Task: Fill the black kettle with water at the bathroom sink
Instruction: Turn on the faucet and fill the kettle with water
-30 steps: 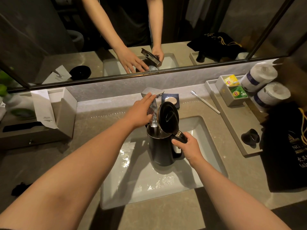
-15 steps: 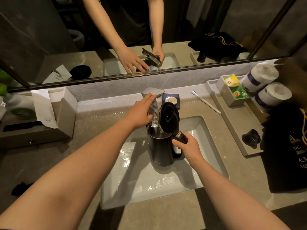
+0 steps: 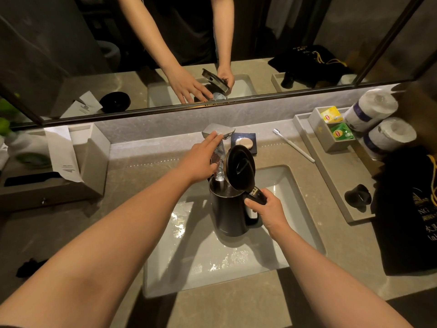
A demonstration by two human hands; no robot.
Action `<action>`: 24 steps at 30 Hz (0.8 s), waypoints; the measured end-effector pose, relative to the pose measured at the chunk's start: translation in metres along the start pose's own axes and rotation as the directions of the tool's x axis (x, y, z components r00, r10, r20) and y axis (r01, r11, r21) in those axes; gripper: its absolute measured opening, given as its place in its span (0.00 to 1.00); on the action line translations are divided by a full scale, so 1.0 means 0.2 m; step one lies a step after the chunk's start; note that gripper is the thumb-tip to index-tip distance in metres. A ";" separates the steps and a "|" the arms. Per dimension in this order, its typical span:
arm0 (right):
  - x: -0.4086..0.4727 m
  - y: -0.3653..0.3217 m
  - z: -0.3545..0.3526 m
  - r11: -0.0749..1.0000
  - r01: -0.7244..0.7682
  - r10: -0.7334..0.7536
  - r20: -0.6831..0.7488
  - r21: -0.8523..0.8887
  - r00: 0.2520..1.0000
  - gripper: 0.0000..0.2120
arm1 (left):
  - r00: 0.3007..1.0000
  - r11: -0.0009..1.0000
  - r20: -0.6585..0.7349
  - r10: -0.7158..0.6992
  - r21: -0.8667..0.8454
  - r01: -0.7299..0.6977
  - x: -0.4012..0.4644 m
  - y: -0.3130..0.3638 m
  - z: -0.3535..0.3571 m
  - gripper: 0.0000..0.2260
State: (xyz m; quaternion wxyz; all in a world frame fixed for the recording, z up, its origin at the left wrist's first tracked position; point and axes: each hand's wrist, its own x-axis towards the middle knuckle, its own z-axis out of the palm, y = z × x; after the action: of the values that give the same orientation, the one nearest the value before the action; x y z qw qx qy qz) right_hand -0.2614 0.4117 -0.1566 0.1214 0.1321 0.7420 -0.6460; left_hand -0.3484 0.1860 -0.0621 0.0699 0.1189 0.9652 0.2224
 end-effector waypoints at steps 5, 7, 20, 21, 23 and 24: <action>0.00 0.01 0.00 1.000 0.018 -0.018 -0.006 0.005 1.000 0.09 | 1.000 1.000 -0.003 0.004 -0.007 -0.004 0.00 0.00 0.00 0.38; 0.00 0.01 0.00 1.000 0.012 -0.012 -0.009 -0.005 1.000 0.09 | 1.000 1.000 -0.005 0.005 -0.003 -0.005 0.00 0.00 0.00 0.38; 0.00 0.01 0.00 1.000 0.011 -0.012 -0.007 -0.017 1.000 0.09 | 1.000 1.000 -0.005 0.009 -0.004 -0.009 0.01 -0.01 0.00 0.36; 0.00 0.00 0.00 1.000 0.013 -0.013 -0.005 -0.016 1.000 0.09 | 1.000 1.000 -0.005 0.008 -0.003 -0.008 0.01 -0.01 0.00 0.36; -0.01 0.00 0.00 1.000 0.015 -0.015 -0.004 -0.016 1.000 0.09 | 1.000 1.000 -0.003 0.009 -0.001 -0.009 0.01 -0.01 0.00 0.36; 0.00 0.00 0.00 1.000 0.018 -0.018 -0.005 -0.017 1.000 0.09 | 1.000 1.000 -0.003 0.010 0.001 -0.010 0.01 -0.01 0.00 0.36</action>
State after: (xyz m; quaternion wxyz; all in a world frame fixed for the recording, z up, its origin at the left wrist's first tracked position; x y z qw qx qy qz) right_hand -0.2607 0.4114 -0.1557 0.1148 0.1260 0.7490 -0.6403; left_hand -0.3502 0.1853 -0.0631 0.0673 0.1234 0.9647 0.2227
